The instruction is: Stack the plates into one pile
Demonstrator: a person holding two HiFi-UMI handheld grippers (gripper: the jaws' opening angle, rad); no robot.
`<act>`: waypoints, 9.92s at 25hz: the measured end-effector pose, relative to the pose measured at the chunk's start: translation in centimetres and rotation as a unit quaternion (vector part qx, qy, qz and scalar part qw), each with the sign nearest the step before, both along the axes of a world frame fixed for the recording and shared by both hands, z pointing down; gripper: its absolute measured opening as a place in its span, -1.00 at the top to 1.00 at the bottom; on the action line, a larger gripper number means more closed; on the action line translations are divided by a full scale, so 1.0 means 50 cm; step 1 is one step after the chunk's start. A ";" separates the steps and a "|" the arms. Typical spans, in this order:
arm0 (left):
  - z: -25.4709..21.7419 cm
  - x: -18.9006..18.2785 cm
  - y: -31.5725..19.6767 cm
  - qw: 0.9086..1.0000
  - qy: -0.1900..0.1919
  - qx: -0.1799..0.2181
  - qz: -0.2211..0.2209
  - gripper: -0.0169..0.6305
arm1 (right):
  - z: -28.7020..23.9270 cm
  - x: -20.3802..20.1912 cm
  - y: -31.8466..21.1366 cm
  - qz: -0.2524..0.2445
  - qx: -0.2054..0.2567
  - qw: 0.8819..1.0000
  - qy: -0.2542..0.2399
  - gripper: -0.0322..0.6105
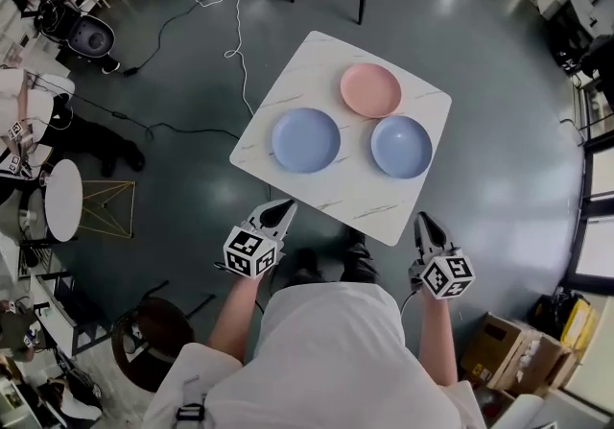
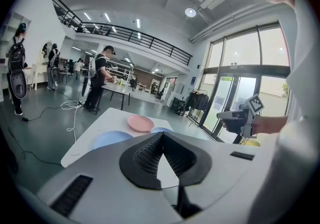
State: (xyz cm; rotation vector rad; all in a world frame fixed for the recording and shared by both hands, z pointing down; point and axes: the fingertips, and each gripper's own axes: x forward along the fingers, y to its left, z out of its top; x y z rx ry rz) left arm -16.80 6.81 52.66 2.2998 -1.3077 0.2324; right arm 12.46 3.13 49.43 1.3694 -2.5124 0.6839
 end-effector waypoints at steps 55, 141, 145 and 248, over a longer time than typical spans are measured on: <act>0.235 0.193 -0.223 0.970 -0.001 -0.120 -0.212 0.91 | 0.622 -0.007 -0.875 -0.154 -0.338 0.927 0.041 0.39; 0.183 0.259 -0.075 0.973 -0.042 -0.147 -0.174 0.91 | 0.609 0.297 -0.485 0.036 -0.439 0.897 -0.045 0.51; 0.186 0.258 -0.088 0.975 -0.044 -0.142 -0.167 0.91 | 0.602 0.308 -0.478 0.039 -0.431 0.900 -0.062 0.51; 0.638 -0.232 -0.318 0.871 0.156 -0.420 -0.203 0.85 | 0.505 0.014 -0.048 0.056 -0.345 0.934 0.072 0.78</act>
